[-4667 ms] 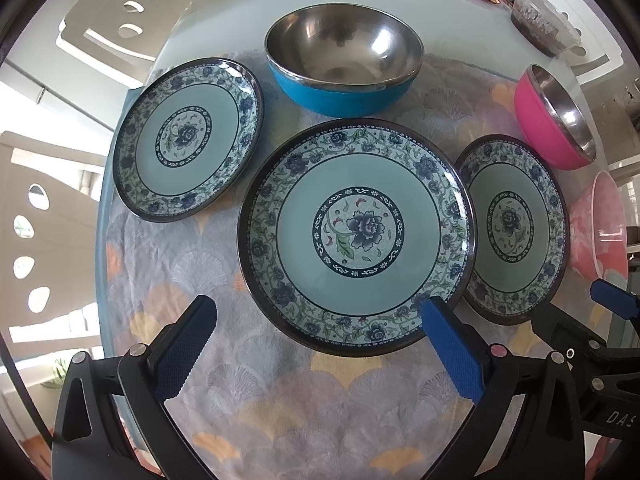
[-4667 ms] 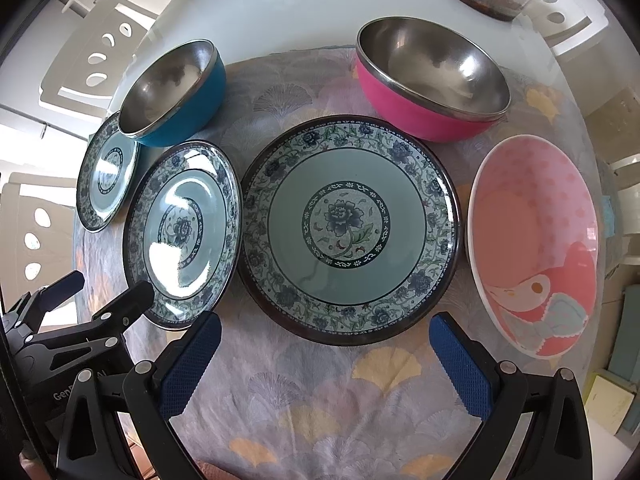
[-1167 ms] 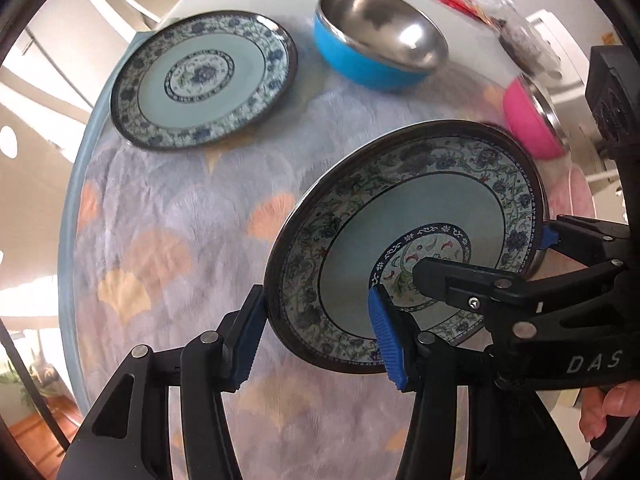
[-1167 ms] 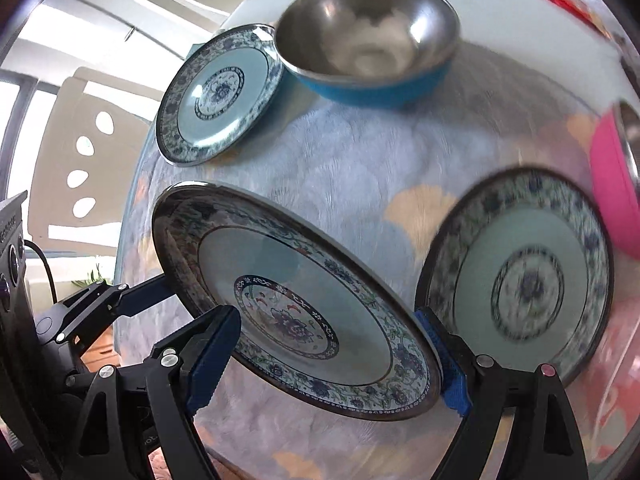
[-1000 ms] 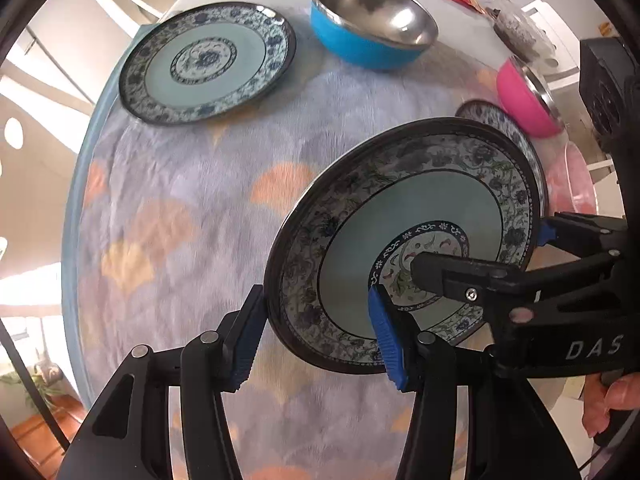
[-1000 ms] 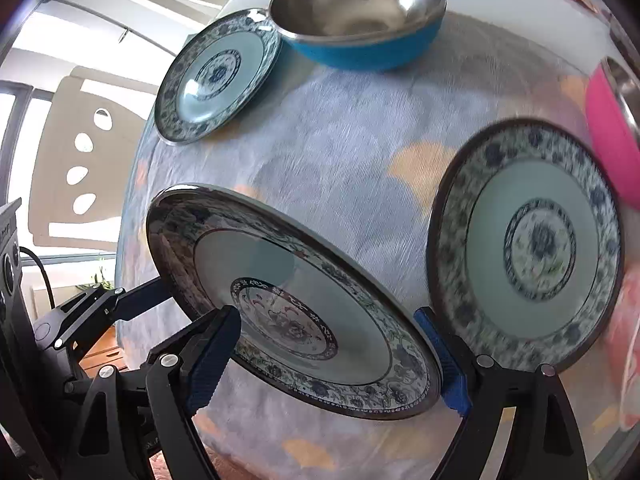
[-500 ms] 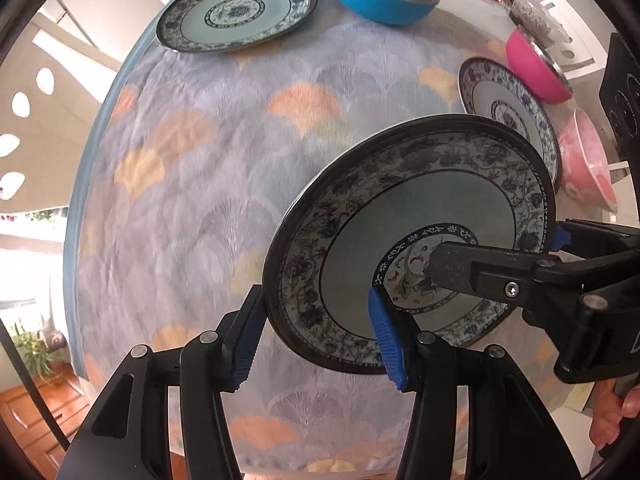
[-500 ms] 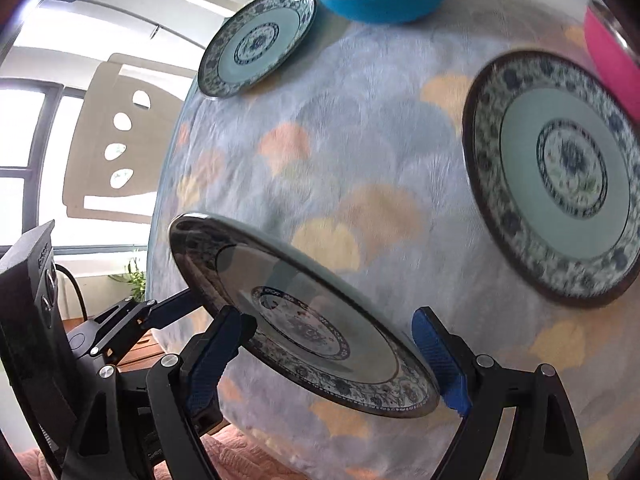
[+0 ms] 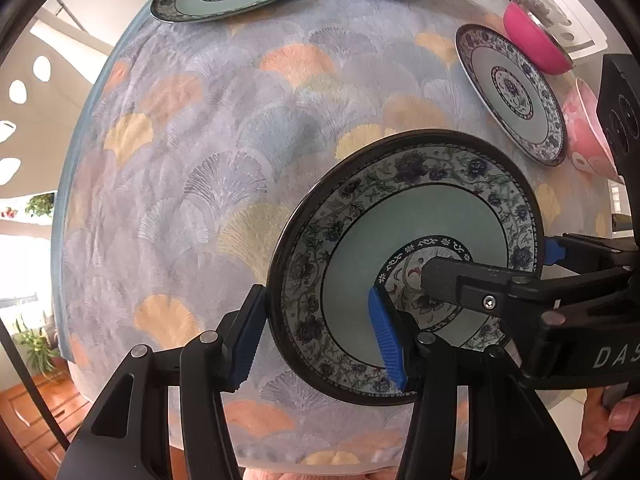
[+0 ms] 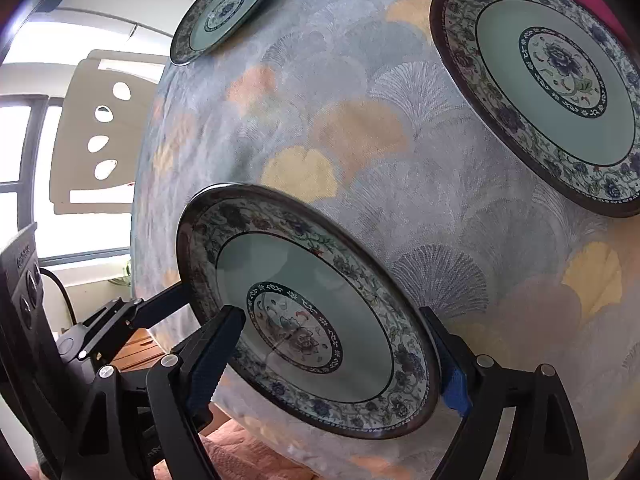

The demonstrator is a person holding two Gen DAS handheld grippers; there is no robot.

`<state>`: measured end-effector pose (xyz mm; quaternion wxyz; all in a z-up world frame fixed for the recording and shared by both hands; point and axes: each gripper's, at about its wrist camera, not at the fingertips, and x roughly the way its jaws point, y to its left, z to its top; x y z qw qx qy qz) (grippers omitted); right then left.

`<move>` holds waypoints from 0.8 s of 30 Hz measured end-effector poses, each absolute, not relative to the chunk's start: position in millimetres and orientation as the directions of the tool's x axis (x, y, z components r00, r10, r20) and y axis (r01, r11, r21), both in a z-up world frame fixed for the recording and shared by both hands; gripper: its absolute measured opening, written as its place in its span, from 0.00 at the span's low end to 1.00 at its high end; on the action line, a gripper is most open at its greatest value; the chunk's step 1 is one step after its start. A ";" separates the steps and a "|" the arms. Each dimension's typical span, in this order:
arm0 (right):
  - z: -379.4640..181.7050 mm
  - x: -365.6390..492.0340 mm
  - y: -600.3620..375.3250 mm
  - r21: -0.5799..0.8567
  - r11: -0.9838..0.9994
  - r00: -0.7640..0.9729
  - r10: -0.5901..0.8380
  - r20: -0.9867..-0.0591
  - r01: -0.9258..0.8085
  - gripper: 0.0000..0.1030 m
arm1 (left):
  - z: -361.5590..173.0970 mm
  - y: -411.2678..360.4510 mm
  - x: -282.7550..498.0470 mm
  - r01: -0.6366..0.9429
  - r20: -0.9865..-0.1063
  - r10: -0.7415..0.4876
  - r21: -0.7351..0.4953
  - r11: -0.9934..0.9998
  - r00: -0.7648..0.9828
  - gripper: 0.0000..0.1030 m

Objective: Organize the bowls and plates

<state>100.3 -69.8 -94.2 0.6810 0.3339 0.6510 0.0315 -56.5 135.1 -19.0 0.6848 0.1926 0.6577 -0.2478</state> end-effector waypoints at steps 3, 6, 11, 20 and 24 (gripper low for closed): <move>-97.2 93.0 -67.8 0.428 0.813 0.130 0.412 -0.902 0.394 0.84 | -25.5 129.8 -57.4 0.599 -0.998 -0.069 -0.054 0.799 0.003 0.47; -101.2 81.4 -69.4 0.429 0.801 0.142 0.409 -0.901 0.417 0.84 | -38.7 128.4 -64.5 0.597 -0.999 -0.048 -0.043 0.801 -0.008 0.47; -103.2 75.4 -68.1 0.439 0.792 0.172 0.405 -0.898 0.425 0.84 | -48.7 118.1 -75.0 0.606 -0.998 -0.060 -0.064 0.793 -0.027 0.47; -92.8 68.7 -58.1 0.472 0.762 0.190 0.435 -0.880 0.442 0.83 | -37.3 134.9 -70.9 0.619 -0.997 -0.080 -0.075 0.782 -0.019 0.47; -86.7 65.6 -48.6 0.465 0.774 0.188 0.427 -0.885 0.430 0.83 | -38.6 146.5 -66.9 0.617 -0.996 -0.084 -0.072 0.784 -0.010 0.47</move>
